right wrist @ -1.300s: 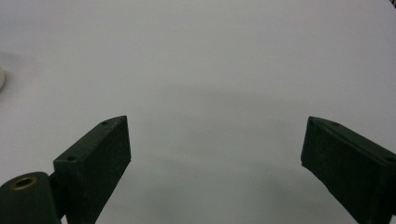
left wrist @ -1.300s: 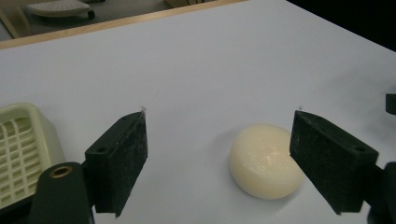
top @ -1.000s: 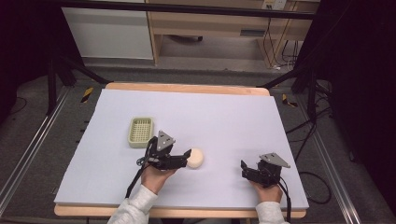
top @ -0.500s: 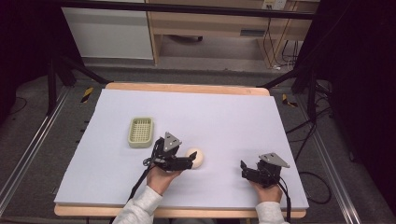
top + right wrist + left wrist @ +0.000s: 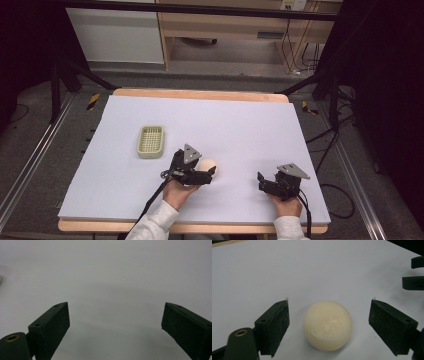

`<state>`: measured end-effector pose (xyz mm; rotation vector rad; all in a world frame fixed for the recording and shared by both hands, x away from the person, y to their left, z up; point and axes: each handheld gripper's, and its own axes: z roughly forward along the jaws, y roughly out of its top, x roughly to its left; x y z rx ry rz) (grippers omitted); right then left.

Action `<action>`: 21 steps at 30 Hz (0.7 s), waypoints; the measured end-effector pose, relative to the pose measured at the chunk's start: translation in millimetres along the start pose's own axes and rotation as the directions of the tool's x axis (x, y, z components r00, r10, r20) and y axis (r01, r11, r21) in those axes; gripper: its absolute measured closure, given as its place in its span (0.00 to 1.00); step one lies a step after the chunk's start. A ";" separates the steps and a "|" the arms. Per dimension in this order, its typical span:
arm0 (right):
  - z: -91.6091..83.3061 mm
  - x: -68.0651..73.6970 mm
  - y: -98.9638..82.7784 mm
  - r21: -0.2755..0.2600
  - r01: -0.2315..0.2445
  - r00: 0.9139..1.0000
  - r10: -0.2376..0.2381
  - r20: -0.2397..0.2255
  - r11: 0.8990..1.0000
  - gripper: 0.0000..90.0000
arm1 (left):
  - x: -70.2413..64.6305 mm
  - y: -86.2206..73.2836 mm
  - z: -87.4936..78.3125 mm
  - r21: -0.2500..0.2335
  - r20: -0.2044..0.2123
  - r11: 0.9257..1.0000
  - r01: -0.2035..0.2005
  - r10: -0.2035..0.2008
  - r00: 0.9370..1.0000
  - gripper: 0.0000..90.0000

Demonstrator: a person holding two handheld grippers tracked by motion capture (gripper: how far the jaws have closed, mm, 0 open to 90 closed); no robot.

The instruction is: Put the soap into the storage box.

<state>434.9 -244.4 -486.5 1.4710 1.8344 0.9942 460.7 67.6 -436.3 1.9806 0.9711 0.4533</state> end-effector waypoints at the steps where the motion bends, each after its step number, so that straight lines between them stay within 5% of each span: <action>1: -0.1 0.0 0.0 -0.001 0.001 1.000 -0.001 0.001 1.000 0.09 | 0.2 -0.2 0.9 0.007 0.001 1.000 -0.003 0.003 1.000 0.18; 21: -0.1 0.6 0.1 0.000 0.006 1.000 -0.006 -0.001 1.000 0.09 | -3.2 -9.1 20.5 0.052 0.004 0.999 0.002 -0.002 1.000 0.18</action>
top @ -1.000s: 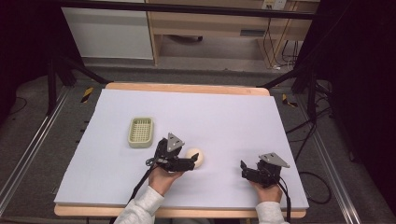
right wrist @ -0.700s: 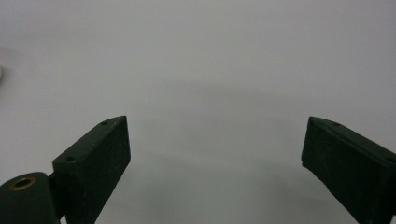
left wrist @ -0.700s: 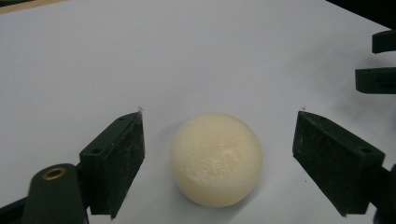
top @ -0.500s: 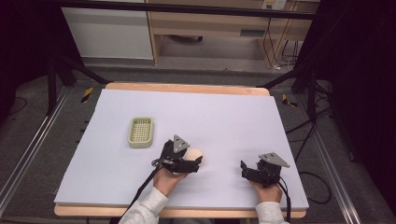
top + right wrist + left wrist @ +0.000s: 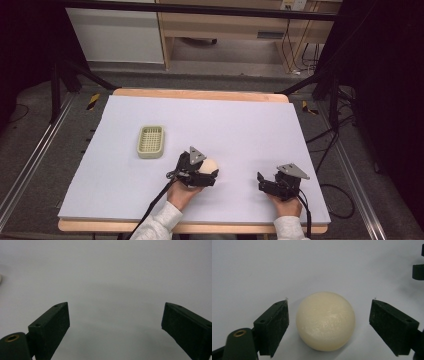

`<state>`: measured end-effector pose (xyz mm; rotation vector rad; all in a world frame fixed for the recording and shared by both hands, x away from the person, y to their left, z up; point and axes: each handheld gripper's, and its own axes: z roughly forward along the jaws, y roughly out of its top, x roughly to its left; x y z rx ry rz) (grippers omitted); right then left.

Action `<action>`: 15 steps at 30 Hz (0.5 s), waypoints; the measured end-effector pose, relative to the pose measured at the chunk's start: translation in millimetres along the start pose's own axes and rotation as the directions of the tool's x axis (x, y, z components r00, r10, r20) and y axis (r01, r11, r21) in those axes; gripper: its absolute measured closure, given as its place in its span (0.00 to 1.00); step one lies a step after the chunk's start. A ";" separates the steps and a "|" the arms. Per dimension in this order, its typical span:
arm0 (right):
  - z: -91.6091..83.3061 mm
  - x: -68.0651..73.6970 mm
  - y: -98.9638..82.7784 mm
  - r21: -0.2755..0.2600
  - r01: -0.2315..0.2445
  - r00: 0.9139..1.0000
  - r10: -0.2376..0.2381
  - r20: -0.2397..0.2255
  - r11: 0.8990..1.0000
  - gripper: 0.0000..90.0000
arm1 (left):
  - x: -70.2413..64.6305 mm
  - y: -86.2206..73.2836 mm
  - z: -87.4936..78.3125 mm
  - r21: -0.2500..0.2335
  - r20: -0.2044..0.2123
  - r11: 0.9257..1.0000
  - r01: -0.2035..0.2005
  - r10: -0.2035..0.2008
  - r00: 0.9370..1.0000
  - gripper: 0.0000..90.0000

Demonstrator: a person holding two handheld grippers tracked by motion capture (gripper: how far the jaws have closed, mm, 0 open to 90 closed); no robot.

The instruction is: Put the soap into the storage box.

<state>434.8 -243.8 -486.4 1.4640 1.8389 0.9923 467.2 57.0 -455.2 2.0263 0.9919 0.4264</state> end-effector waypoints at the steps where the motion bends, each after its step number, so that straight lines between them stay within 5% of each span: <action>1: 0.2 -0.2 0.0 0.002 0.000 1.000 0.000 0.001 1.000 0.09 | 0.6 -0.6 1.6 0.007 -0.001 1.000 -0.001 0.001 1.000 0.18; 15: 0.4 -0.5 0.1 0.003 -0.005 1.000 0.005 -0.002 1.000 0.09 | -1.8 -5.2 14.8 0.043 0.003 0.999 0.005 -0.005 1.000 0.17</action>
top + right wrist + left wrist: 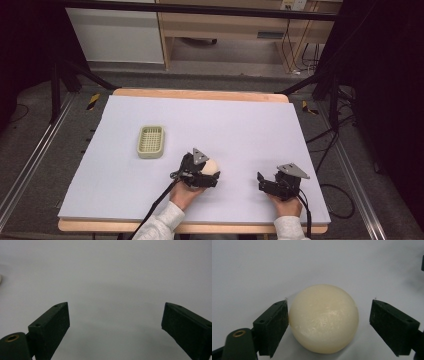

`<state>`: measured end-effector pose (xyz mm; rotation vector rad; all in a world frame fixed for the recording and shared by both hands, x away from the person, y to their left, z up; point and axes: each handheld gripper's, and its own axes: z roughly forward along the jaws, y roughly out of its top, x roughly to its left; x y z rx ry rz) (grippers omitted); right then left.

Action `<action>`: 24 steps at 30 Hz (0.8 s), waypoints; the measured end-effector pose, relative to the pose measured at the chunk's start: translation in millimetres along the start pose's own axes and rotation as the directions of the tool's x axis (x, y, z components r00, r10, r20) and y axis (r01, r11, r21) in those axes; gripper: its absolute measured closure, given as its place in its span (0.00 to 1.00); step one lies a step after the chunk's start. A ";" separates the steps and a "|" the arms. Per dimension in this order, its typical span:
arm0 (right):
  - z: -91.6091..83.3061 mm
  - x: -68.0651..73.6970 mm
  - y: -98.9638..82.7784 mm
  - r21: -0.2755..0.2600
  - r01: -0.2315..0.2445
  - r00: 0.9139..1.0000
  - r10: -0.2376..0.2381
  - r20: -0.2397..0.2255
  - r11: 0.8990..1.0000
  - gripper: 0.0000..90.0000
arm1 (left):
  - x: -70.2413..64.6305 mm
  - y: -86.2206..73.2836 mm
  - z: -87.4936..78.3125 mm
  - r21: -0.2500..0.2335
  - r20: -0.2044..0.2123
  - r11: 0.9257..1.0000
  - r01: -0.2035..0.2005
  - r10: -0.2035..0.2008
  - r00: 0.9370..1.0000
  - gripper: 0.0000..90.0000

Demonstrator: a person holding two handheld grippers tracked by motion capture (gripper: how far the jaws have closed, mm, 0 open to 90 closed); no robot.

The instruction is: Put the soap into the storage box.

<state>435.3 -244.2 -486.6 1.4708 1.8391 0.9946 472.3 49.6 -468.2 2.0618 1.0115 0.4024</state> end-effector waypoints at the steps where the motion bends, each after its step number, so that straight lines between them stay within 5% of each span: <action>1: 0.1 -0.1 0.1 0.000 0.001 1.000 -0.001 -0.001 1.000 0.09 | 0.5 -0.2 0.6 0.006 -0.001 1.000 -0.005 0.005 1.000 0.17; 24: -0.6 0.0 0.0 -0.004 0.002 1.000 -0.002 -0.005 1.000 0.09 | 4.3 -3.3 15.2 0.032 -0.005 0.999 0.034 -0.034 0.999 0.20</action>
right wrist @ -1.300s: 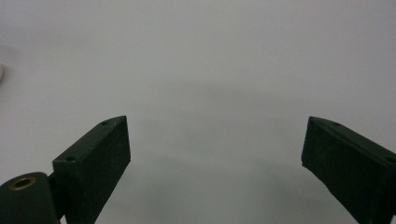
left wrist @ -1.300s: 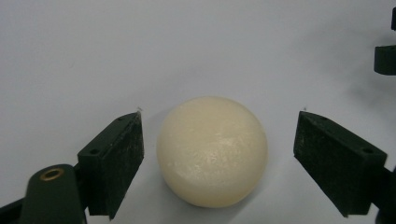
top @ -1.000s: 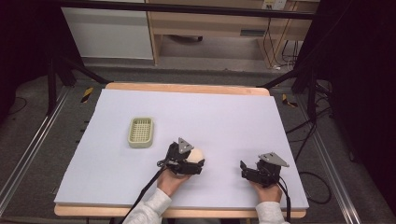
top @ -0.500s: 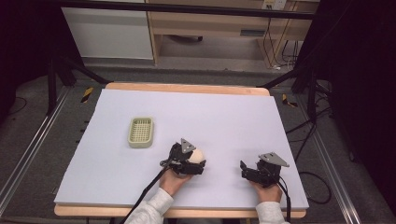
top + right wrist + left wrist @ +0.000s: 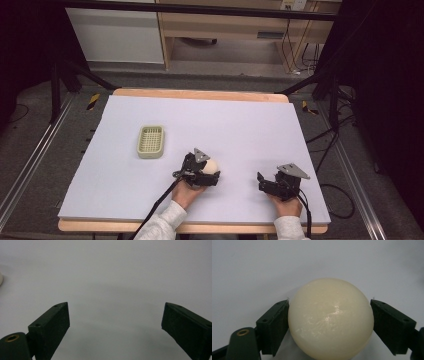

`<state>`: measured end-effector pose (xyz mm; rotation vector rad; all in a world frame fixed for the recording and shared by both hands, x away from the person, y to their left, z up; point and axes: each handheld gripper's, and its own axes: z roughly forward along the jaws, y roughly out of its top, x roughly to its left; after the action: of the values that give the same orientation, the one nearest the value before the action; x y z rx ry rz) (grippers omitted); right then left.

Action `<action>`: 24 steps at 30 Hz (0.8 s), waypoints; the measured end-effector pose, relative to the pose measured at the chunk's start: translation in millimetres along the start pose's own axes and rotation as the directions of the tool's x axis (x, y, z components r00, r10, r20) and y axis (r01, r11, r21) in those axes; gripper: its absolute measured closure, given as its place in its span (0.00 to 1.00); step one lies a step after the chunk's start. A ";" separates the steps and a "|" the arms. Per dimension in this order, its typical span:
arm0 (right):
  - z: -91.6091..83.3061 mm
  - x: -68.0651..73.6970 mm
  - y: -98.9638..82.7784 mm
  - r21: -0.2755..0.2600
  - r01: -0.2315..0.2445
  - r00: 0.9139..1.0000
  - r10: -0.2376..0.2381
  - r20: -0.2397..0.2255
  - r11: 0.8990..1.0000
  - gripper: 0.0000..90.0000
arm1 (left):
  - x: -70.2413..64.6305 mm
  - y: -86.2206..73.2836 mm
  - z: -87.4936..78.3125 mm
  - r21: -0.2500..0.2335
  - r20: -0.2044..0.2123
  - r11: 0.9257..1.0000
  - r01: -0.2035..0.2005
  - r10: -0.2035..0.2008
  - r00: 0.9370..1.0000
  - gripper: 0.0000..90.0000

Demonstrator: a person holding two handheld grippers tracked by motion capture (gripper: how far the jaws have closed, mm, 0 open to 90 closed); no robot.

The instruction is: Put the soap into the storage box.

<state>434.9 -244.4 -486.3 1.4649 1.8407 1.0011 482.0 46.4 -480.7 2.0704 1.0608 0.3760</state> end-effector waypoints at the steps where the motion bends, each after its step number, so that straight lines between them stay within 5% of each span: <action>1: 0.0 0.0 0.0 0.000 0.000 1.000 0.000 0.000 1.000 0.09 | 0.6 0.1 0.2 -0.001 -0.002 1.000 0.002 -0.002 1.000 0.20; 24: 0.3 0.0 0.1 0.003 0.000 1.000 0.000 0.000 1.000 0.09 | 1.3 0.4 1.5 0.002 0.004 1.000 0.028 -0.028 1.000 0.26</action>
<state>435.1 -244.3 -486.4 1.4670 1.8426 0.9989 483.9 46.5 -481.5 2.0553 1.0864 0.3565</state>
